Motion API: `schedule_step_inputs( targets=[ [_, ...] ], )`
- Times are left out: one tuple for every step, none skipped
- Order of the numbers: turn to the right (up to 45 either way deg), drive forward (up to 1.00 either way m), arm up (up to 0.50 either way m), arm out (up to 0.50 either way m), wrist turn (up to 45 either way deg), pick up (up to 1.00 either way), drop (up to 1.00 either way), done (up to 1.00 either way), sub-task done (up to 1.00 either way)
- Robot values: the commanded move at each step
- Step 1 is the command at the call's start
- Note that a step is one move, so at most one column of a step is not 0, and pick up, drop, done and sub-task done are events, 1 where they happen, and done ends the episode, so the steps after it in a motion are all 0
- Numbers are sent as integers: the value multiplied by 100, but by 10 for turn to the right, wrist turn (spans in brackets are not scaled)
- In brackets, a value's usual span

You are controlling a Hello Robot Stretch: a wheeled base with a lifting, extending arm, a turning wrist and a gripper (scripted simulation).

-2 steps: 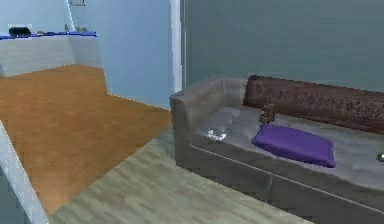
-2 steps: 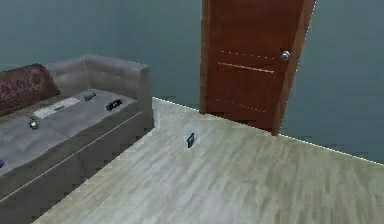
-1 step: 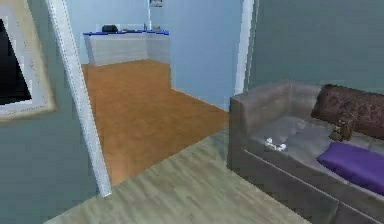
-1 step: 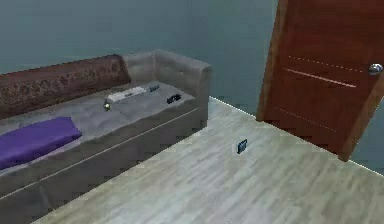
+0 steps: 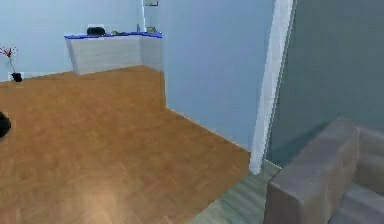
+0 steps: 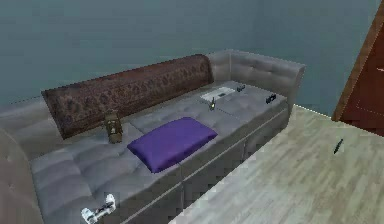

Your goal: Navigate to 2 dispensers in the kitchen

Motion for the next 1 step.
schedule_step_inputs(
  targets=[
    [-30, 0, 0, 0, 0, 0, 0, 0, 0]
  ],
)
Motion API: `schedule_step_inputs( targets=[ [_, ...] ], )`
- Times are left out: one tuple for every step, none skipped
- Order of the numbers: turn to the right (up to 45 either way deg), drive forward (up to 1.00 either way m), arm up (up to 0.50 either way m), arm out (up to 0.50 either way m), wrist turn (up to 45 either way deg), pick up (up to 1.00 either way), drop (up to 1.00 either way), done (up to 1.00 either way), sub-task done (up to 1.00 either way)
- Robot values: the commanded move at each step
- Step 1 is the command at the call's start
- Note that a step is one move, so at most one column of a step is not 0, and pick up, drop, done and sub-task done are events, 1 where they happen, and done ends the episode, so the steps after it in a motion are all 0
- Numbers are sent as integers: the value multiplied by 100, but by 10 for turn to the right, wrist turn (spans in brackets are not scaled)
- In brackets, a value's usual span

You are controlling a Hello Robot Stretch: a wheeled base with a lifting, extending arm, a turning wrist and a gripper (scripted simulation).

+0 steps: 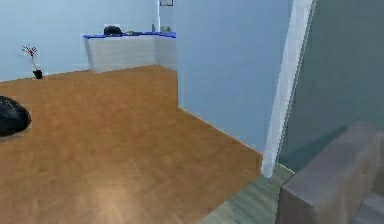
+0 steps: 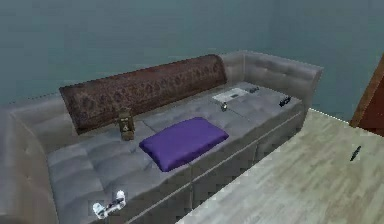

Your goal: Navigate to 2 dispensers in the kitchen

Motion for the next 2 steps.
schedule_step_inputs(
  targets=[
    [0, 60, 0, 0, 0, 0, 0, 0, 0],
    [-450, 0, 0, 0, 0, 0, 0, 0, 0]
  ],
)
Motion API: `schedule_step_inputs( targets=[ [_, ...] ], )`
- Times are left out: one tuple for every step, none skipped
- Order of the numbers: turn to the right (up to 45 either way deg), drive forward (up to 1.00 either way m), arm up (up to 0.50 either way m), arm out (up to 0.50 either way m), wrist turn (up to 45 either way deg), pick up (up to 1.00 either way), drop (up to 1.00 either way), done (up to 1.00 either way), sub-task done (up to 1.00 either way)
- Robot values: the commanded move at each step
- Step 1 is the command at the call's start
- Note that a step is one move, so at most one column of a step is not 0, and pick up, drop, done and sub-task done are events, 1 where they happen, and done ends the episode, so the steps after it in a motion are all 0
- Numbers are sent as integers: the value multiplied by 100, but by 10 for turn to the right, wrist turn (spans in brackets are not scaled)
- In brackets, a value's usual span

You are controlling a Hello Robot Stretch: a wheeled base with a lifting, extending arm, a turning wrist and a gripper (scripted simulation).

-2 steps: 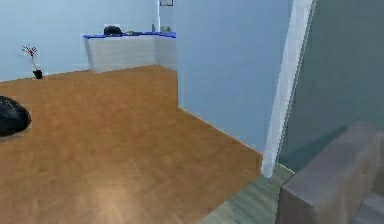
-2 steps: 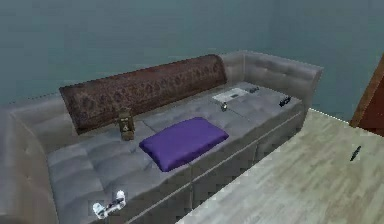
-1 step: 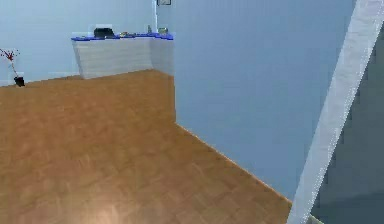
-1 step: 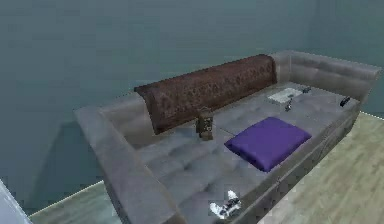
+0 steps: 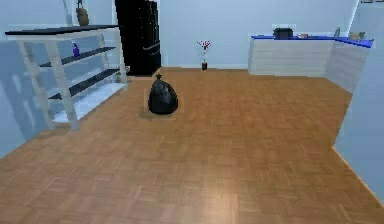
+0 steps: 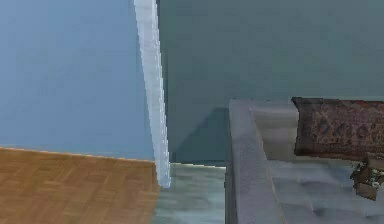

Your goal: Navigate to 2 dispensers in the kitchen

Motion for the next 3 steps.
schedule_step_inputs(
  targets=[
    [-150, 0, 0, 0, 0, 0, 0, 0, 0],
    [0, 55, 0, 0, 0, 0, 0, 0, 0],
    [-60, 0, 0, 0, 0, 0, 0, 0, 0]
  ],
)
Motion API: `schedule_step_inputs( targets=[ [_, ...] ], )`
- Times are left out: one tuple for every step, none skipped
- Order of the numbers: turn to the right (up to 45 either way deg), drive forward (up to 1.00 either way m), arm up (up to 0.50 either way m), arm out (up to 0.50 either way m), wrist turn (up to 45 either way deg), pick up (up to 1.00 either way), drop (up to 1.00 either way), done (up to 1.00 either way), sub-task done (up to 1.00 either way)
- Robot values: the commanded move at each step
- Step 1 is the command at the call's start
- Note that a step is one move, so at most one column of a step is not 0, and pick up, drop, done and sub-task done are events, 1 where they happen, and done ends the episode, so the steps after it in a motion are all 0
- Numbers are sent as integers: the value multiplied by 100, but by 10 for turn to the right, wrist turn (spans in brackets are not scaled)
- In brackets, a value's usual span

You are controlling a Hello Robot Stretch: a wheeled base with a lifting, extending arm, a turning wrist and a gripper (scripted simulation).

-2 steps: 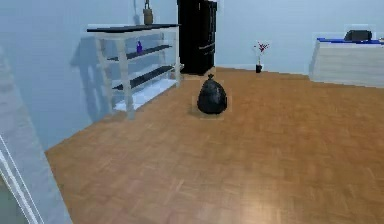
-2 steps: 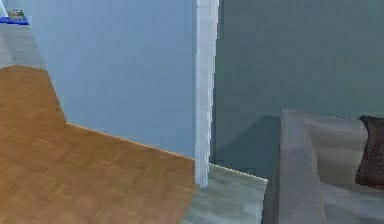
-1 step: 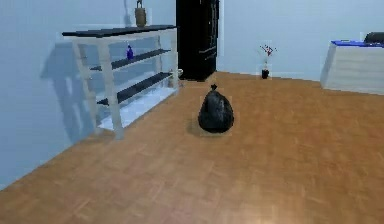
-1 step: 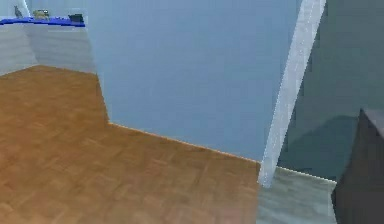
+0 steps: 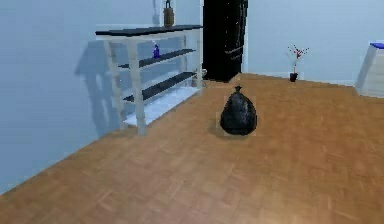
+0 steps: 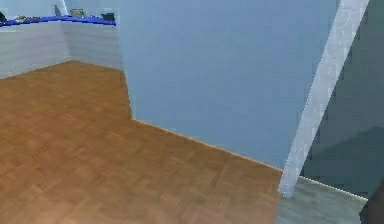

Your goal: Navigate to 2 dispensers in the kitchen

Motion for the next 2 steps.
schedule_step_inputs(
  targets=[
    [0, 100, 0, 0, 0, 0, 0, 0, 0],
    [0, 100, 0, 0, 0, 0, 0, 0, 0]
  ],
)
